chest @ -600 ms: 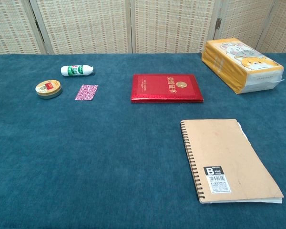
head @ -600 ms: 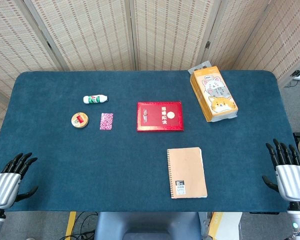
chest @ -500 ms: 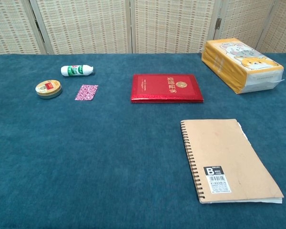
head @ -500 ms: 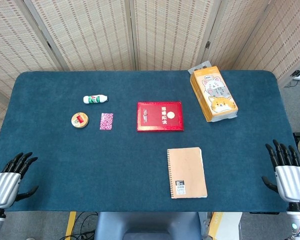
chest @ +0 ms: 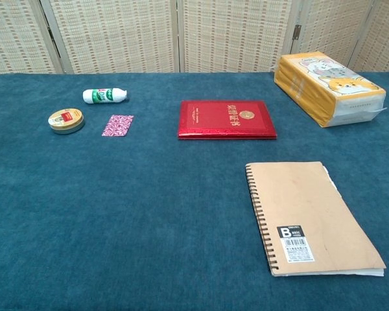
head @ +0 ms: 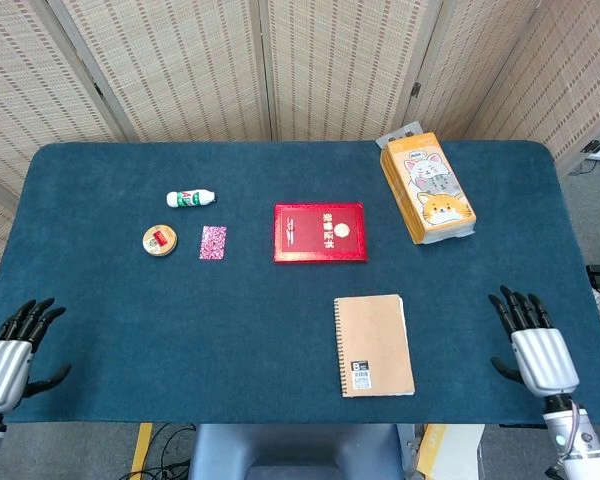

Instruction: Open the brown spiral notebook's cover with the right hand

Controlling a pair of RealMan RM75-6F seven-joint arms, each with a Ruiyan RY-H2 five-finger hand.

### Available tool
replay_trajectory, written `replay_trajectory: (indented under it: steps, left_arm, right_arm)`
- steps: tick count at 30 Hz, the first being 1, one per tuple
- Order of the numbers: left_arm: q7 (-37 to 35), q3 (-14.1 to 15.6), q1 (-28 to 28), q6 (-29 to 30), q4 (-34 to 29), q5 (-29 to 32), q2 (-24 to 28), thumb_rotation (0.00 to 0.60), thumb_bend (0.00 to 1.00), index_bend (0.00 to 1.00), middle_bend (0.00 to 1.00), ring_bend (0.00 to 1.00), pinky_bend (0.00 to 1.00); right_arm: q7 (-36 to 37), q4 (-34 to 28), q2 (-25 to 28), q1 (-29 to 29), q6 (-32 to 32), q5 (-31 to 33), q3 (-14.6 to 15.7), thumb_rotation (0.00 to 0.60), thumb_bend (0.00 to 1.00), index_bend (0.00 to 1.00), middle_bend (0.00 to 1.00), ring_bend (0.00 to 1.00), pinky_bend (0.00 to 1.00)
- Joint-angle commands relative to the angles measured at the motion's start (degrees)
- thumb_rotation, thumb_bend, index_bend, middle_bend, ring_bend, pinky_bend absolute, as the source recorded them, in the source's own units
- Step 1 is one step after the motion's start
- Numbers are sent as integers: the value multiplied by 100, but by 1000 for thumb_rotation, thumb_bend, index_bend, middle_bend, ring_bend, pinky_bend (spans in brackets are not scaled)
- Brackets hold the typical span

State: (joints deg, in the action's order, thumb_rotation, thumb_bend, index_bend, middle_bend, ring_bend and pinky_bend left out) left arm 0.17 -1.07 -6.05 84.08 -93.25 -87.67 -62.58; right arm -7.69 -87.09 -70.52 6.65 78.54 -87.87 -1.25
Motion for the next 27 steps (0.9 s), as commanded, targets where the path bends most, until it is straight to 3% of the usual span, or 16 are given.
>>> replay_trajectory:
  steps: [1, 10, 21, 27]
  left_arm:
    - [-41, -47, 46, 42, -9, 92, 10, 600, 244, 184, 107, 33, 175]
    - [-143, -70, 29, 33, -5, 96, 62, 600, 244, 184, 107, 33, 175]
    - [-369, -113, 68, 141, 35, 97, 140, 600, 244, 184, 107, 33, 175]
    - [-420, -116, 78, 158, 39, 92, 153, 600, 244, 184, 107, 32, 175]
  right_arm:
    - [604, 278, -229, 196, -293, -171, 120, 600, 225, 0, 0, 0, 0]
    - [1580, 1443, -1014, 564, -841, -231, 194, 600, 208, 0, 0, 0, 0]
    - [1852, 1743, -1445, 774, -915, -329, 223, 600, 293, 0, 0, 0, 0]
    - [1951, 1852, -1594, 888, -901, -431, 253, 600, 292, 0, 0, 0, 0]
